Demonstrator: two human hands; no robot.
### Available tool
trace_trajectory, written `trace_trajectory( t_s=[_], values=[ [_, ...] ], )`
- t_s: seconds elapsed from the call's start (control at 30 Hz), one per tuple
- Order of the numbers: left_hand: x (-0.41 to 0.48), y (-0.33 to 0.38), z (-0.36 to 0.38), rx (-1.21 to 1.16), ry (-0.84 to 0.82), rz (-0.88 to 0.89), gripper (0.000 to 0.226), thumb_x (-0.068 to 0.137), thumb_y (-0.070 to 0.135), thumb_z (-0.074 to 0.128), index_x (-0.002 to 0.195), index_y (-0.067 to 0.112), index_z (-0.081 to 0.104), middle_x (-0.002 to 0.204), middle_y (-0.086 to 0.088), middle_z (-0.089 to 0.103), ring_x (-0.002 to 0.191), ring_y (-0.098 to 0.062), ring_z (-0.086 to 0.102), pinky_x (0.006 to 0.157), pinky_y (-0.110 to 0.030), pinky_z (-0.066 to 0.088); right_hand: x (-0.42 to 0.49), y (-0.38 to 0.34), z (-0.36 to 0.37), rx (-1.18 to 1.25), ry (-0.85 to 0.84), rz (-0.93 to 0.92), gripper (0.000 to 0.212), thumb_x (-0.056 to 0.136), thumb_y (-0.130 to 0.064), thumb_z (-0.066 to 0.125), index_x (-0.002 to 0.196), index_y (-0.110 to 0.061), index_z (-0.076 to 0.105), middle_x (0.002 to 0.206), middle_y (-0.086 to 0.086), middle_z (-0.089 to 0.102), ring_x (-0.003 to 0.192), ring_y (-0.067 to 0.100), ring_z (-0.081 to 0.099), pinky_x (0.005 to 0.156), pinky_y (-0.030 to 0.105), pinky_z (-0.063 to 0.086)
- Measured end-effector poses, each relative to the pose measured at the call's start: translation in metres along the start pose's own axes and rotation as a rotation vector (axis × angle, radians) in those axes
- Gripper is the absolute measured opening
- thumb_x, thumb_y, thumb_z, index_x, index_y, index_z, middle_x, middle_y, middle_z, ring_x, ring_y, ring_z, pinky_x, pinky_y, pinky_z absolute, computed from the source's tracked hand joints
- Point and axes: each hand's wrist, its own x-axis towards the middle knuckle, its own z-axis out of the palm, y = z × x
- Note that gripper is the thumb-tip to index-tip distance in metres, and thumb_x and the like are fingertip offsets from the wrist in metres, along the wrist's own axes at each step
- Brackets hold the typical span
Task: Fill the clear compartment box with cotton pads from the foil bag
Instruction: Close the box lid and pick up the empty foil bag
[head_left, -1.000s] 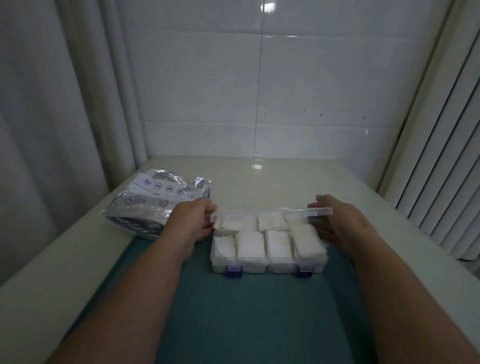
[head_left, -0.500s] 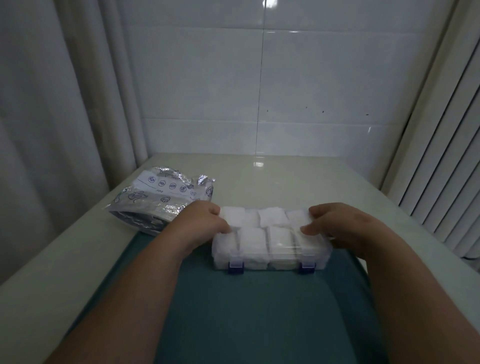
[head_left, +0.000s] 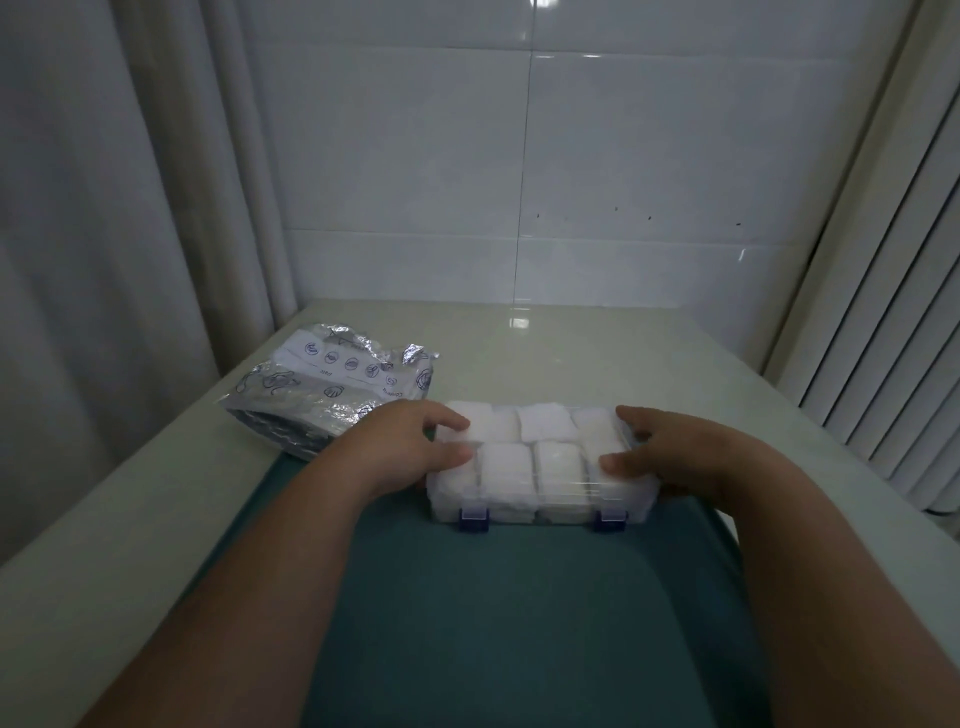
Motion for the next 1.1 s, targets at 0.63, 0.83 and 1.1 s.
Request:
trace_trajectory(
  t_s=[0.63,0.83,1.1],
  values=[
    [-0.011,0.012,-0.006,0.147,-0.101,0.005,0.043,0.084,0.028,0.075,0.124,0.036,0.064,0.119,0.001,0.063,0.09,-0.009,0.061,0.072,-0.017,0.046,-0.007,0.001,-0.006,-0.06,-0.079,0.039,0.077,0.077,0.003,0.075,0.142,-0.02,0.041,0.12,0.01,0.055,0.098,0.031,0.063,0.082,0.044,0.059],
    [-0.018,0.025,-0.005,0.419,0.058,0.056,0.025,0.081,0.038,0.074,0.106,0.038,0.073,0.121,0.009,0.064,0.104,-0.011,0.059,0.083,-0.022,0.042,-0.011,-0.012,-0.003,-0.315,0.046,0.012,0.064,0.074,-0.014,0.082,0.13,-0.028,0.055,0.111,0.004,0.05,0.079,0.019,0.058,0.066,0.028,0.056],
    [-0.029,0.043,0.003,0.519,0.039,0.041,0.03,0.085,0.024,0.057,0.104,0.04,0.073,0.117,0.015,0.067,0.103,-0.012,0.061,0.089,-0.029,0.051,-0.019,-0.02,0.01,-0.459,0.098,-0.08,0.049,0.077,-0.023,0.077,0.125,-0.029,0.065,0.122,0.003,0.059,0.092,0.017,0.056,0.086,0.03,0.05]
  ],
)
